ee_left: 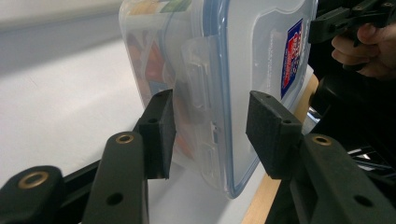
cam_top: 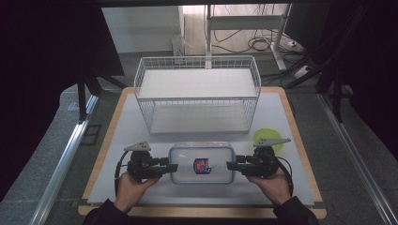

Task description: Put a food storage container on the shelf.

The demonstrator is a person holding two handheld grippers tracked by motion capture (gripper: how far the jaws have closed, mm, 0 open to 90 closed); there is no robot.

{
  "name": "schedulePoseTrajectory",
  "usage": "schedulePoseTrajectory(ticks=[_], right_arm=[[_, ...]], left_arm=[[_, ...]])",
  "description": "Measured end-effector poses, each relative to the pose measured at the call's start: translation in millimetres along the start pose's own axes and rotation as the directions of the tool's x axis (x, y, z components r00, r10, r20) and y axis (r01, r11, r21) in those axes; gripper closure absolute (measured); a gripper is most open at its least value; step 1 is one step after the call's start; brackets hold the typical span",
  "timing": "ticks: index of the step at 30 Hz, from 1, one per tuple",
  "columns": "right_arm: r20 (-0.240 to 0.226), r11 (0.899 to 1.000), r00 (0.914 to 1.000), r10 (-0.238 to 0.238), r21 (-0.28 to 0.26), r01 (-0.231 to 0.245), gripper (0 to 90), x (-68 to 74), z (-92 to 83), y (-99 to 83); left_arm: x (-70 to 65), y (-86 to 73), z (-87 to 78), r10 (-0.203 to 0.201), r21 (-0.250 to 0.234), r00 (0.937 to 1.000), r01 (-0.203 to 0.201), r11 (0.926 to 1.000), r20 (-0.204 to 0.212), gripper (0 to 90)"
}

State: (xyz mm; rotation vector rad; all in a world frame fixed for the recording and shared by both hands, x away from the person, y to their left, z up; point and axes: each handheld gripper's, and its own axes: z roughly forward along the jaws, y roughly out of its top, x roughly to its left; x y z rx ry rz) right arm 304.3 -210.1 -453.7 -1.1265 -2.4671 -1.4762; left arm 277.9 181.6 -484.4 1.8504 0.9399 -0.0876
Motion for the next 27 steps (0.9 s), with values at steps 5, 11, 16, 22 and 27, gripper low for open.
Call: schedulePoseTrajectory(ticks=[5,11,16,22,27], right_arm=[[-0.001,1.0,0.9998,-0.021,-0.015,0.021,52.7,3.3,-1.3,15.1],[-0.001,0.999,0.999,-0.044,-0.03,0.044,52.6,5.9,-3.4,29.6],[-0.001,0.997,0.9983,-0.058,-0.049,0.058,52.5,6.7,-8.0,45.9],[0.002,0.995,0.9978,-0.067,-0.074,0.067,52.4,6.8,-14.5,62.5],[0.007,0.993,0.9969,-0.079,-0.089,0.079,52.3,6.7,-18.2,75.0]], left_arm=[[-2.2,12.1,-10.6,0.007,-0.027,0.9998,-0.007,0.9996,-0.017,52.9],[-3.0,23.0,-17.5,0.022,-0.041,0.9993,-0.023,0.9989,-0.029,52.9],[-5.9,41.5,-24.3,0.039,-0.048,0.9984,-0.041,0.998,-0.041,52.8],[-8.4,57.3,-29.2,0.058,-0.058,0.997,-0.061,0.9964,-0.051,52.8],[-9.0,74.1,-34.1,0.074,-0.07,0.9955,-0.078,0.9945,-0.058,52.8]])
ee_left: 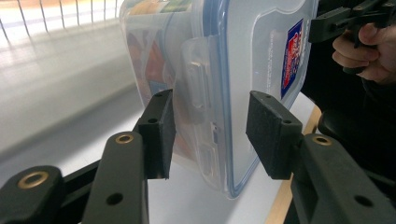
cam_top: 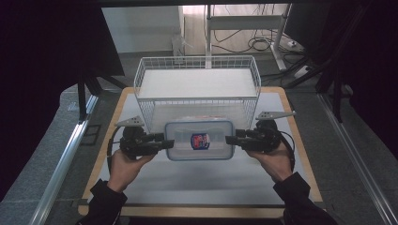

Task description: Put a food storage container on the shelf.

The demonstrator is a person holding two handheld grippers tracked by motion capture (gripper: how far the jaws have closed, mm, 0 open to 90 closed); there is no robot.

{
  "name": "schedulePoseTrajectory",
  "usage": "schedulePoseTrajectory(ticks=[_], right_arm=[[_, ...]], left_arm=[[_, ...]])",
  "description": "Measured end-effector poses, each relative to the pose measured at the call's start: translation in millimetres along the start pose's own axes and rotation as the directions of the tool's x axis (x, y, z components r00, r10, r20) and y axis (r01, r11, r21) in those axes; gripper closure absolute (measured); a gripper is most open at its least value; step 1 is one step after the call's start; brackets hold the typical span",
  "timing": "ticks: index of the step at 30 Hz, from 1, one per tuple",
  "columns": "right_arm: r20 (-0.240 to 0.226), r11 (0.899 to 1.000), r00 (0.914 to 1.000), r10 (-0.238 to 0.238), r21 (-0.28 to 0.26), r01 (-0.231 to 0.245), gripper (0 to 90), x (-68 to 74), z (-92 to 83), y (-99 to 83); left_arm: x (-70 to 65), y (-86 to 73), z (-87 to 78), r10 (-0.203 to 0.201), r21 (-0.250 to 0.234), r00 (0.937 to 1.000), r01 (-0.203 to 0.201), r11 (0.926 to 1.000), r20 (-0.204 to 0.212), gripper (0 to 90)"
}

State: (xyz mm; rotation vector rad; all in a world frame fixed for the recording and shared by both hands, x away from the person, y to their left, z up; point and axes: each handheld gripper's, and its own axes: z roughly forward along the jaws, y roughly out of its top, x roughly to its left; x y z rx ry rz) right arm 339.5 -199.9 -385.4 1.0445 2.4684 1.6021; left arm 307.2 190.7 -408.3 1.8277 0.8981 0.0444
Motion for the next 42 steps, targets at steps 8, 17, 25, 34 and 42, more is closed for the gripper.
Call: schedulePoseTrajectory(ticks=[8,17,25,34,42], right_arm=[[0.007,0.999,0.9999,-0.015,-0.029,0.016,52.1,-1.7,-3.6,25.6],[0.018,0.998,0.9995,-0.025,-0.054,0.026,51.9,-7.0,-2.8,58.1],[0.03,0.997,0.999,-0.033,-0.075,0.035,51.8,-9.5,-2.8,82.6],[0.032,0.996,0.9989,-0.034,-0.085,0.037,51.7,-15.2,-1.0,104.4],[0.038,0.995,0.9992,-0.012,-0.099,0.015,51.2,-28.0,3.8,123.4]], left_arm=[[4.4,26.1,-5.6,0.012,-0.019,0.9999,-0.012,0.9997,-0.003,52.8],[16.5,58.2,-11.8,0.021,-0.041,0.9998,-0.021,0.999,-0.001,52.9],[25.1,77.3,-15.2,0.029,-0.054,0.9996,-0.028,0.9981,0.004,52.9],[34.0,103.4,-19.6,0.04,-0.06,0.9992,-0.04,0.9974,-0.003,52.9],[48.1,123.6,-14.5,0.015,-0.053,0.9999,-0.015,0.9985,0.004,52.9]])
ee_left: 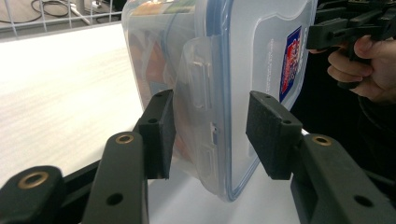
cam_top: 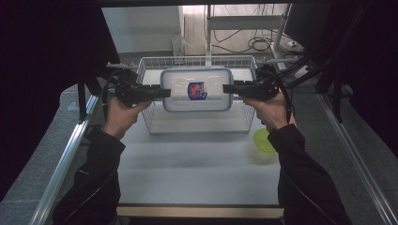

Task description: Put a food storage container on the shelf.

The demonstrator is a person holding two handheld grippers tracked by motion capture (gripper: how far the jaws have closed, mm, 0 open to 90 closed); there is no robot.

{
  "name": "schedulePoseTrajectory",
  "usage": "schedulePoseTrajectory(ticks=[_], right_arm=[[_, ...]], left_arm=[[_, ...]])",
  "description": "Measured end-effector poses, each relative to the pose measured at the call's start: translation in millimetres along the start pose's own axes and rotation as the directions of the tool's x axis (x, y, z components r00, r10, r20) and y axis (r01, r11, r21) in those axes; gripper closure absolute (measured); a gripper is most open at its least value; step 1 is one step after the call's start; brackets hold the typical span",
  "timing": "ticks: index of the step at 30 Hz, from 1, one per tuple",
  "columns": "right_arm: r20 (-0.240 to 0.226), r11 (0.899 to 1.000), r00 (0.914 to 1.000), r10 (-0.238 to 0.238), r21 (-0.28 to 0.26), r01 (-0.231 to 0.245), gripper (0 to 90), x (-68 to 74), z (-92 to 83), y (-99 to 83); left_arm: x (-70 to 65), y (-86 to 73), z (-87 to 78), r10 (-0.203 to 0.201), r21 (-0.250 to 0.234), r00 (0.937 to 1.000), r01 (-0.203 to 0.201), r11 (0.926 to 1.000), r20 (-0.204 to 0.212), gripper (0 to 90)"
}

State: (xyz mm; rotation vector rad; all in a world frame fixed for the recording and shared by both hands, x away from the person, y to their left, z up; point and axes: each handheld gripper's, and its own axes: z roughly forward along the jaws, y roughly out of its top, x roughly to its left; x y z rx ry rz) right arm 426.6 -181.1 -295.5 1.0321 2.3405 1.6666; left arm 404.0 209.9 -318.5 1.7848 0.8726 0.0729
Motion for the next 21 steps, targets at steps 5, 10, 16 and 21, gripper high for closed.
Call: schedulePoseTrajectory(ticks=[5,10,16,21], right_arm=[[0.007,1.0,0.9999,0.012,-0.005,-0.012,50.7,-7.4,3.1,7.5],[0.015,0.999,0.9992,0.036,-0.004,-0.036,50.0,-17.1,7.2,11.6],[0.015,0.998,0.998,0.061,-0.012,-0.061,49.8,-29.8,13.9,14.7],[0.017,0.997,0.997,0.076,-0.018,-0.075,49.8,-34.5,17.9,18.8]], left_arm=[[5.0,8.9,3.5,-0.003,0.005,1.0,0.003,1.0,0.0,52.9],[9.8,19.6,9.6,-0.001,0.018,0.9999,0.002,0.9998,-0.011,52.9],[18.2,27.1,17.0,-0.025,0.025,0.9995,0.026,0.9994,-0.019,52.8],[25.6,27.7,19.7,-0.054,0.013,0.9985,0.054,0.9985,-0.013,52.6]])
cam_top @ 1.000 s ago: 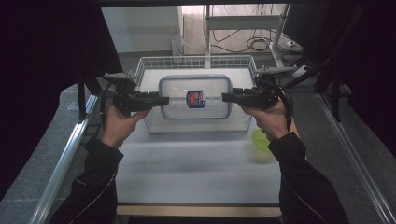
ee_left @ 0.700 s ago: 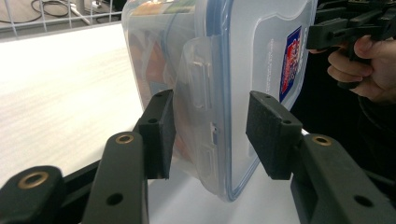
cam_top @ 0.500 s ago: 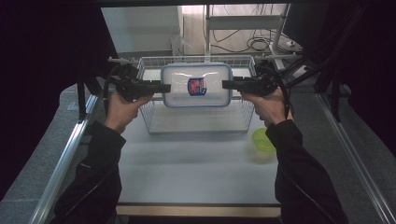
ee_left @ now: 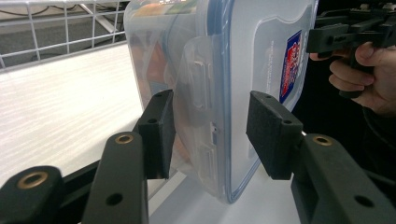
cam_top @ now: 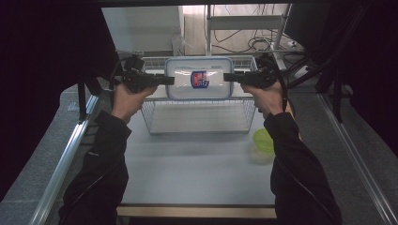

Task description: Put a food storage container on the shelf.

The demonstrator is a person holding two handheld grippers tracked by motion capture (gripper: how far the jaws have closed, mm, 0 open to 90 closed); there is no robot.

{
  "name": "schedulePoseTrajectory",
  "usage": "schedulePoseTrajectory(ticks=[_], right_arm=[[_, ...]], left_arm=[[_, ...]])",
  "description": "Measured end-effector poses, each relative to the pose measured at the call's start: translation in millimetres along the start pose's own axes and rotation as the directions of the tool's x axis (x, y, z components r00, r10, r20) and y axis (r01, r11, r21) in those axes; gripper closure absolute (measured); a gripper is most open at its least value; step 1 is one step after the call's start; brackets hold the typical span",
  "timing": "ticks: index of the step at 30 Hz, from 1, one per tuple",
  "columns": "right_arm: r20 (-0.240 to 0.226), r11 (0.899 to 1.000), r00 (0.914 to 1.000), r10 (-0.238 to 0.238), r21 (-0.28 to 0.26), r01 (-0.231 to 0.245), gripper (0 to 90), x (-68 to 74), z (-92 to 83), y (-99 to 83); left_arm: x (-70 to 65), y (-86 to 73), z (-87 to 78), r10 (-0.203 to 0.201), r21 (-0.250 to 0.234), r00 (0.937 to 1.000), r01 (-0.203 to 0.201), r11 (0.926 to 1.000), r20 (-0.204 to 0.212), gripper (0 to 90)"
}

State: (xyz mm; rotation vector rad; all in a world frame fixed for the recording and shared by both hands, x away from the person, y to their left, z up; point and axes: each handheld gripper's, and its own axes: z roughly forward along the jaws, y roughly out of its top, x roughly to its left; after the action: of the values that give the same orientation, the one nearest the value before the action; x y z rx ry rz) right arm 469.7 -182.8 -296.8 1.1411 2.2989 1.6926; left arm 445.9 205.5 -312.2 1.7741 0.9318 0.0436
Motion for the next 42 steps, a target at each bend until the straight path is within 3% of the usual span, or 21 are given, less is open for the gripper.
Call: schedulePoseTrajectory(ticks=[5,15,18,20,23,24,29,34,38,42], right_arm=[[-0.005,1.0,0.9999,0.012,-0.003,-0.012,49.7,-3.4,3.5,3.7],[0.025,1.0,0.9996,-0.014,0.0,0.014,47.9,-2.1,11.1,7.3],[0.031,1.0,0.9994,-0.017,-0.006,0.018,47.4,-2.8,12.0,7.2],[0.06,0.999,0.9976,-0.034,-0.011,0.035,46.9,-0.2,13.0,7.3],[0.077,0.999,0.9962,-0.042,-0.011,0.043,46.1,1.6,13.2,7.8],[0.094,0.998,0.9935,-0.065,-0.007,0.066,45.6,3.6,13.7,7.8],[0.098,0.997,0.9924,-0.073,-0.003,0.074,44.6,4.7,14.8,5.6],[0.1,0.997,0.9921,-0.075,-0.004,0.076,44.1,4.6,15.1,4.6],[0.139,0.993,0.9833,-0.118,0.017,0.117,44.1,7.5,19.1,4.4],[0.163,0.992,0.9785,-0.127,0.038,0.122,44.1,8.0,23.1,2.0]], left_arm=[[2.2,0.1,0.3,-0.005,-0.007,1.0,0.005,1.0,-0.005,52.4],[-0.3,-1.5,2.1,0.057,-0.021,0.9959,-0.059,0.998,-0.07,47.6],[-3.4,-2.1,4.5,0.092,-0.016,0.991,-0.094,0.9954,-0.097,45.3],[-6.9,-2.4,8.5,0.122,-0.011,0.9843,-0.124,0.9922,-0.128,40.7],[-6.7,-1.9,9.6,0.122,-0.012,0.9838,-0.125,0.9921,-0.131,38.9],[-6.7,-1.8,10.1,0.126,-0.011,0.9828,-0.129,0.9916,-0.135,38.0],[-8.6,-2.5,16.0,0.173,0.013,0.9695,-0.174,0.9847,-0.173,31.2],[-10.0,-3.0,17.0,0.184,0.019,0.9657,-0.184,0.9827,-0.183,29.1],[-11.4,-3.5,21.3,0.225,0.06,0.9526,-0.217,0.9743,-0.205,24.3],[-10.8,-4.0,23.5,0.208,0.051,0.9551,-0.202,0.9782,-0.211,20.2]])
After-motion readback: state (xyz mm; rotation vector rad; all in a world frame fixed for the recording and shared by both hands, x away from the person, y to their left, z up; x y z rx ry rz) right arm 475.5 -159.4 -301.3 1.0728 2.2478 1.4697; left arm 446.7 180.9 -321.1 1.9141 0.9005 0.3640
